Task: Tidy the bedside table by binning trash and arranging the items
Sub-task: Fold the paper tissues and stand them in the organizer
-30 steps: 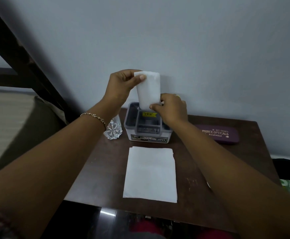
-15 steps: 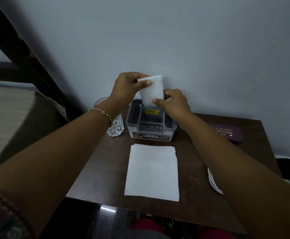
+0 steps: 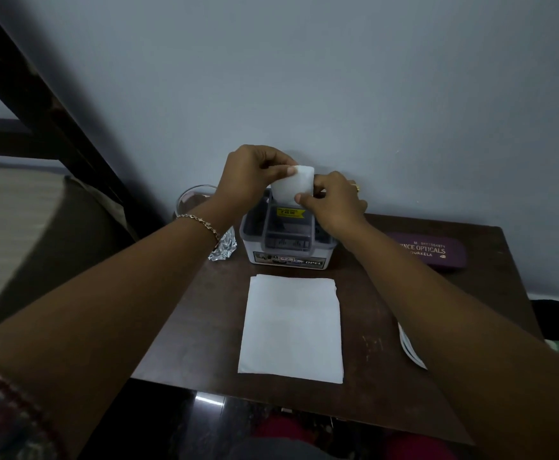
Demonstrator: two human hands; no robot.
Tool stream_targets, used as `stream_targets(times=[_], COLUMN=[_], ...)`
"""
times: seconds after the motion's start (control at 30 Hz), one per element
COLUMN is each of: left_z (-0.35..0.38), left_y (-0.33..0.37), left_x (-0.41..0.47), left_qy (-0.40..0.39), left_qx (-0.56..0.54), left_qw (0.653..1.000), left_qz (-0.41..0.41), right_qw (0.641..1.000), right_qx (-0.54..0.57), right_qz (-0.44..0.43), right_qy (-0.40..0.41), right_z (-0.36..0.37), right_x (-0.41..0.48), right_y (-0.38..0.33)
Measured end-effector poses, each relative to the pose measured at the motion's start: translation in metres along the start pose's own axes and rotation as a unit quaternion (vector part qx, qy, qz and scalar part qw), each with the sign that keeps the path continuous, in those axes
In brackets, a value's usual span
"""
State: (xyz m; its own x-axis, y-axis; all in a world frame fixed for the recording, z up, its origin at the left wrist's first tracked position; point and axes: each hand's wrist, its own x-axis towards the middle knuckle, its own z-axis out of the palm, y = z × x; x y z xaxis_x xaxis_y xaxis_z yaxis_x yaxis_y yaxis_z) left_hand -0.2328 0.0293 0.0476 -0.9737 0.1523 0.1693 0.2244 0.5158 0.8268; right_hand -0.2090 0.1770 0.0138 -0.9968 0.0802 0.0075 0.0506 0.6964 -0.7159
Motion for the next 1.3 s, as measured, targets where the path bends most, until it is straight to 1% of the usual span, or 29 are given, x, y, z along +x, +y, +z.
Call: stream_targets(times=[0.07, 0.1, 0.17, 0.23, 0.27, 0.33, 0.4, 0.47, 0.5, 0.57, 0.63, 0.67, 0.73, 0.77, 0.8, 0.87, 0.9, 0.97, 1.1, 1.3], left_z=[0.000, -0.001, -0.002, -0.001, 0.000, 0.005, 0.014, 0.025, 0.031, 0.040, 0.045, 0.046, 0.049, 0.052, 0.057, 0.069, 0.075, 0.087, 0.096, 0.098], left_y=[0.002, 0.003, 0.008, 0.010, 0.009, 0.004, -0.004, -0.012, -0.017, -0.030, -0.042, -0.046, -0.046, -0.043, -0.039, -0.030, -0.029, -0.031, -0.046, -0.049], left_x=[-0.005, -0.009, -0.026, -0.053, -0.068, -0.098, -0.126, -0.157, -0.173, -0.201, -0.217, -0.222, -0.225, -0.225, -0.224, -0.222, -0.221, -0.222, -0.226, -0.227], left_qy=[0.019, 0.044, 0.107, 0.154, 0.167, 0.171, 0.156, 0.135, 0.133, 0.151, 0.167, 0.156, 0.098, 0.061, 0.021, -0.046, -0.074, -0.102, -0.096, -0.097], left_qx=[-0.007, -0.004, -0.015, -0.079, -0.106, -0.134, -0.174, -0.211, -0.206, -0.151, -0.087, -0.034, 0.115, 0.172, 0.205, 0.243, 0.255, 0.266, 0.314, 0.346], left_qw=[1.000, 0.999, 0.994, 0.985, 0.980, 0.974, 0.967, 0.955, 0.950, 0.947, 0.949, 0.959, 0.978, 0.979, 0.977, 0.969, 0.964, 0.958, 0.944, 0.933], left_qz=[-0.007, -0.006, -0.007, -0.024, -0.036, -0.064, -0.105, -0.161, -0.194, -0.240, -0.252, -0.234, -0.143, -0.091, -0.052, -0.007, 0.001, 0.007, -0.004, -0.011], right_qw=[1.000, 1.000, 0.995, 0.986, 0.985, 0.985, 0.987, 0.984, 0.980, 0.969, 0.969, 0.973, 0.983, 0.987, 0.990, 0.994, 0.995, 0.996, 0.994, 0.986], right_qx=[0.003, 0.019, 0.087, 0.147, 0.158, 0.160, 0.152, 0.157, 0.166, 0.191, 0.187, 0.169, 0.127, 0.109, 0.087, 0.043, 0.035, 0.034, 0.005, -0.010], right_qz=[-0.011, -0.014, -0.010, -0.006, -0.006, -0.007, -0.008, -0.019, -0.025, -0.025, -0.017, -0.015, -0.004, 0.013, 0.037, 0.072, 0.075, 0.069, 0.063, 0.084], right_qy=[-0.004, 0.003, 0.039, 0.072, 0.074, 0.060, 0.054, 0.086, 0.110, 0.152, 0.163, 0.158, 0.133, 0.119, 0.103, 0.065, 0.053, 0.054, 0.085, 0.146], right_z=[-0.001, -0.002, -0.006, -0.009, -0.010, -0.011, -0.010, -0.010, -0.010, -0.009, -0.004, -0.002, 0.004, 0.008, 0.011, 0.016, 0.018, 0.020, 0.023, 0.033], right_x=[-0.001, -0.003, -0.008, -0.016, -0.019, -0.023, -0.024, -0.029, -0.036, -0.062, -0.097, -0.116, -0.144, -0.152, -0.156, -0.155, -0.153, -0.149, -0.147, -0.151], right_y=[-0.001, -0.001, 0.001, 0.008, 0.012, 0.017, 0.018, 0.018, 0.018, 0.020, 0.029, 0.035, 0.050, 0.060, 0.070, 0.083, 0.086, 0.085, 0.076, 0.078])
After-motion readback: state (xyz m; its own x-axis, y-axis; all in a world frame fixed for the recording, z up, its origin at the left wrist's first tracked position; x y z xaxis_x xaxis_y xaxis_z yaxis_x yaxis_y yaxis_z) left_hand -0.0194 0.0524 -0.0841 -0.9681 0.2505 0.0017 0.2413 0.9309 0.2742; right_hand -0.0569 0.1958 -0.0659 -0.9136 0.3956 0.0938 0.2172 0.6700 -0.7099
